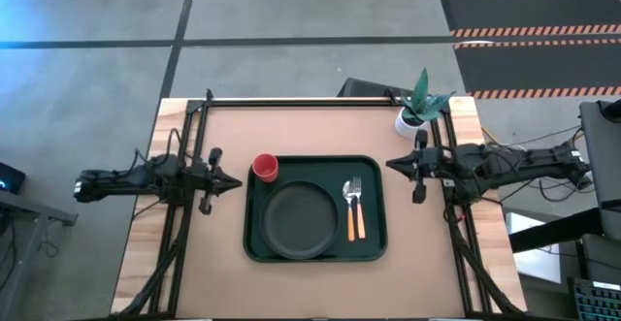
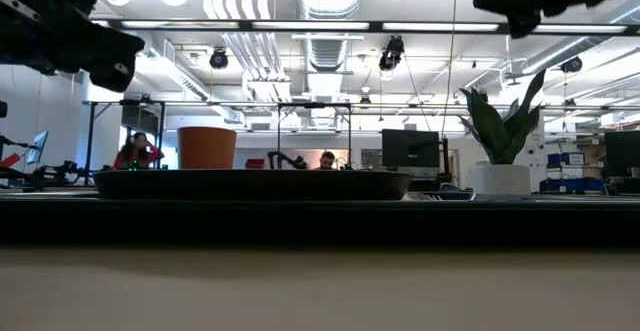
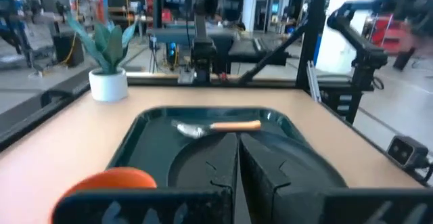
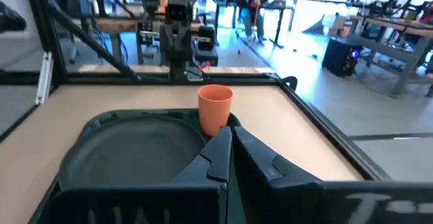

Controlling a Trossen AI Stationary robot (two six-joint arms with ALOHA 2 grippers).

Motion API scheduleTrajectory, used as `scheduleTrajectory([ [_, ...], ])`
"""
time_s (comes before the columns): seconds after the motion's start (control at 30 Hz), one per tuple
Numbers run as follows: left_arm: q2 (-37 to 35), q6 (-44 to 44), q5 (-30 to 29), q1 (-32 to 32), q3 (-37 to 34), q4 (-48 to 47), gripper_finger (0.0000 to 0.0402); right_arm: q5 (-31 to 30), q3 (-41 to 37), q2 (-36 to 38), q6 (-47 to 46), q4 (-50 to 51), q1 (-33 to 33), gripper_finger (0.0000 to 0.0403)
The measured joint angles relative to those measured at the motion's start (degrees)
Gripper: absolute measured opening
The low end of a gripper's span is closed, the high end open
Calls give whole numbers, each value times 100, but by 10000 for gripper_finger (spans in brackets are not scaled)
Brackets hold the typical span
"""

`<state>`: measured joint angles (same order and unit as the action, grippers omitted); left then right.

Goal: Pick and place plate/cup/fork/spoon on tray
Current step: Return to Home Position

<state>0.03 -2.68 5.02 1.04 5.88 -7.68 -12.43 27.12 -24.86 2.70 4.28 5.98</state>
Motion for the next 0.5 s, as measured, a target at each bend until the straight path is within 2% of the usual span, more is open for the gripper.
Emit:
scheduleTrajectory([
  [0.27,12,-100,-107,0,-405,762,0,66,-1420,509,-388,-1705,0,9],
  [0.5,94,-393,-183,2,-539,920,0,63,-2182,690,-744,-2522,0,9],
])
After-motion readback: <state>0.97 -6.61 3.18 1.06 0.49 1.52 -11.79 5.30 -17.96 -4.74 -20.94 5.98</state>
